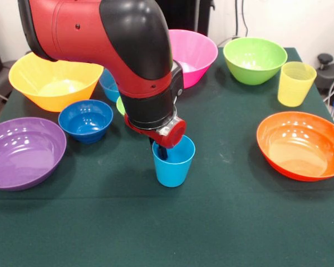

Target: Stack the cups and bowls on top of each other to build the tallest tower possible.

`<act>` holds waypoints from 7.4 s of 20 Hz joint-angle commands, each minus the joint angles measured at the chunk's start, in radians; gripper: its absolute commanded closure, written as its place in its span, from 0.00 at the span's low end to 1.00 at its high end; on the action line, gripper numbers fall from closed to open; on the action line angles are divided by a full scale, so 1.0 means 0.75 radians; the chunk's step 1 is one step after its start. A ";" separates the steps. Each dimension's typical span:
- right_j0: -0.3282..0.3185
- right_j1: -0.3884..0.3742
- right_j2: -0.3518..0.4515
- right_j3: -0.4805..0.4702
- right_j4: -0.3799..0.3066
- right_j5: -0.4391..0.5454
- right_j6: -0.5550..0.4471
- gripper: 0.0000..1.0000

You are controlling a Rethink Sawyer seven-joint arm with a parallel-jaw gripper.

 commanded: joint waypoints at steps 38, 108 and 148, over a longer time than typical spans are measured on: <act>-0.021 -0.095 0.068 0.182 -0.041 -0.098 -0.044 0.00; -0.153 -0.295 0.010 0.503 -0.228 -0.168 -0.117 0.00; -0.305 -0.046 0.151 0.246 -0.479 -0.304 -0.257 0.00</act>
